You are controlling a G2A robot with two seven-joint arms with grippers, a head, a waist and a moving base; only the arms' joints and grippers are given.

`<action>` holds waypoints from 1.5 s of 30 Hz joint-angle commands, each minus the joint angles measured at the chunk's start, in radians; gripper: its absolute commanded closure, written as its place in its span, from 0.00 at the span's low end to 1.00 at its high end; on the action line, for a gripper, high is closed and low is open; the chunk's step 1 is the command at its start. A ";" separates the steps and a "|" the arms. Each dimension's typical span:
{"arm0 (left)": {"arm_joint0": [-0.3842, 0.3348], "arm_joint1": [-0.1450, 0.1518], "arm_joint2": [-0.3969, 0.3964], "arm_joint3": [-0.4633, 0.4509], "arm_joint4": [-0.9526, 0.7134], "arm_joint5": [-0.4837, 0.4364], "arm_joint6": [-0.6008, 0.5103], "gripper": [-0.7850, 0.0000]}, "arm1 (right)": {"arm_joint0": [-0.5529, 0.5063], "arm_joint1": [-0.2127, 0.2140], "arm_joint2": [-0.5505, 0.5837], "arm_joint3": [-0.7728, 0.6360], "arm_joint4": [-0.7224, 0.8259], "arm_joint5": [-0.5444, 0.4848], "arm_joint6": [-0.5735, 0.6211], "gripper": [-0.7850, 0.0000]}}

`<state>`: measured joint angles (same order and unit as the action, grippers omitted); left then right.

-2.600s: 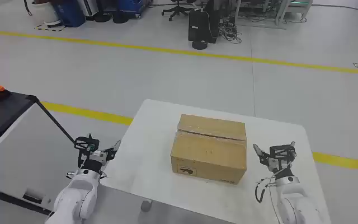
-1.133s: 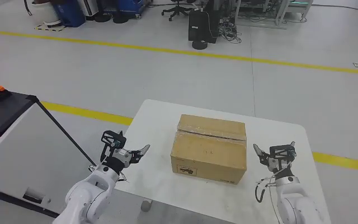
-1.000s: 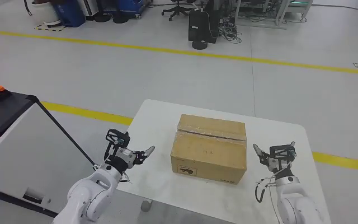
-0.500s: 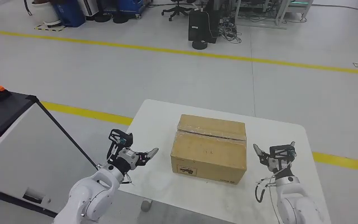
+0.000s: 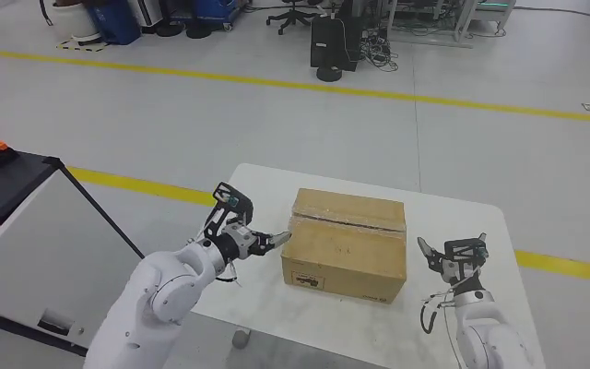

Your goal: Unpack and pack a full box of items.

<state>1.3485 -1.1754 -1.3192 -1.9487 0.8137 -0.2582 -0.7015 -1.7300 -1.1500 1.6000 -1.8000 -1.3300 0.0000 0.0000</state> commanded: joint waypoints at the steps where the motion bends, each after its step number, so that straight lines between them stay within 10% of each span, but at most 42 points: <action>1: -0.071 -0.005 0.022 0.068 -0.107 -0.023 -0.034 0.00 | 0.000 0.000 0.000 0.000 0.000 0.000 0.000 0.00; 12: -0.315 -0.024 0.110 0.467 -0.384 -0.140 -0.111 0.00 | 0.000 0.000 0.000 0.000 0.000 0.000 0.000 0.00; 22: -0.409 -0.038 0.167 0.640 -0.423 -0.156 -0.070 0.00 | 0.000 0.000 0.000 0.000 0.000 0.000 0.000 0.00; 45: -0.420 -0.036 0.175 0.671 -0.450 -0.108 -0.121 0.00 | 0.000 0.000 0.000 0.000 0.000 0.000 0.000 0.00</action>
<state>0.9318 -1.2119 -1.1461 -1.2784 0.3408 -0.3811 -0.8107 -1.7300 -1.1500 1.6000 -1.8000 -1.3300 0.0000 0.0000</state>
